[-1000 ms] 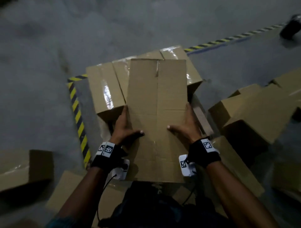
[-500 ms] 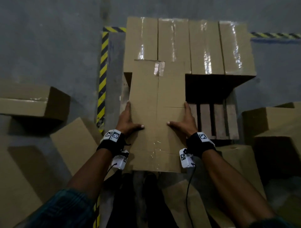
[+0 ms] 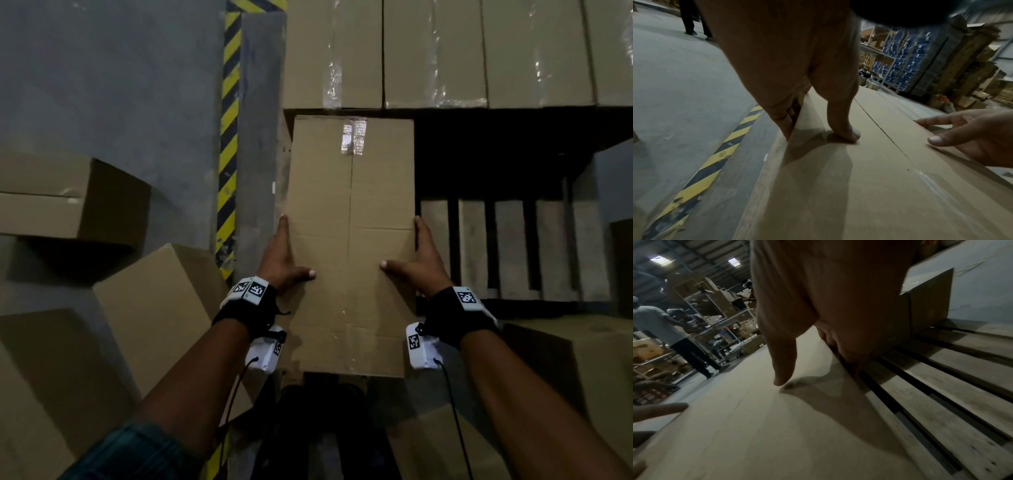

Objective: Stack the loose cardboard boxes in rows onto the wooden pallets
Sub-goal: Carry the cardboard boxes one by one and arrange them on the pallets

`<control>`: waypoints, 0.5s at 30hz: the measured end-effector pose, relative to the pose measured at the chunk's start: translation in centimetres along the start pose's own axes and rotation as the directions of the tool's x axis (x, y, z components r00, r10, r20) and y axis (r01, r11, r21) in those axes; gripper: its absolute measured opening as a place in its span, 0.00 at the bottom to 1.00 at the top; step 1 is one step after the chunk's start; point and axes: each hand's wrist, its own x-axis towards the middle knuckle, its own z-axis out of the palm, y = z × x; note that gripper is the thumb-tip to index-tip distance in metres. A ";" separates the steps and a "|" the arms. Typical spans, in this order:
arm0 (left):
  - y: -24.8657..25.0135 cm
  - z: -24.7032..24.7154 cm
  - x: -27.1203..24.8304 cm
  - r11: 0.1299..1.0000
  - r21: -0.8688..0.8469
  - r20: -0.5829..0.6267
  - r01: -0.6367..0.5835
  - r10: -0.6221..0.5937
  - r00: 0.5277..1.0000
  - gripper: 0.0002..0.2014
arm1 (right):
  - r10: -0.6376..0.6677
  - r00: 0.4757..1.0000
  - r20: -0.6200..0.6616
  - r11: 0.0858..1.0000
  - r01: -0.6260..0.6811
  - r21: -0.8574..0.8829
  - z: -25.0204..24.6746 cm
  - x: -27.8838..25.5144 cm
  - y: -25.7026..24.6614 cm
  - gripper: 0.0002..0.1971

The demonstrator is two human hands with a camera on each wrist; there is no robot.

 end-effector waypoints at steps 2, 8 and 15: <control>-1.2 0.2 1.9 1.000 0.020 0.018 0.012 -0.013 1.000 0.66 | 0.007 0.999 0.039 1.000 -0.007 -0.011 0.8 1.7 0.8 0.58; -3.8 0.9 6.6 0.998 0.063 -0.001 0.017 -0.017 1.000 0.64 | 0.001 0.993 0.118 0.998 0.006 -0.059 2.5 6.3 2.5 0.62; -6.2 2.7 9.6 0.998 0.006 0.006 0.070 -0.070 0.998 0.66 | 0.014 0.989 0.146 0.998 -0.005 -0.065 3.9 10.8 3.7 0.61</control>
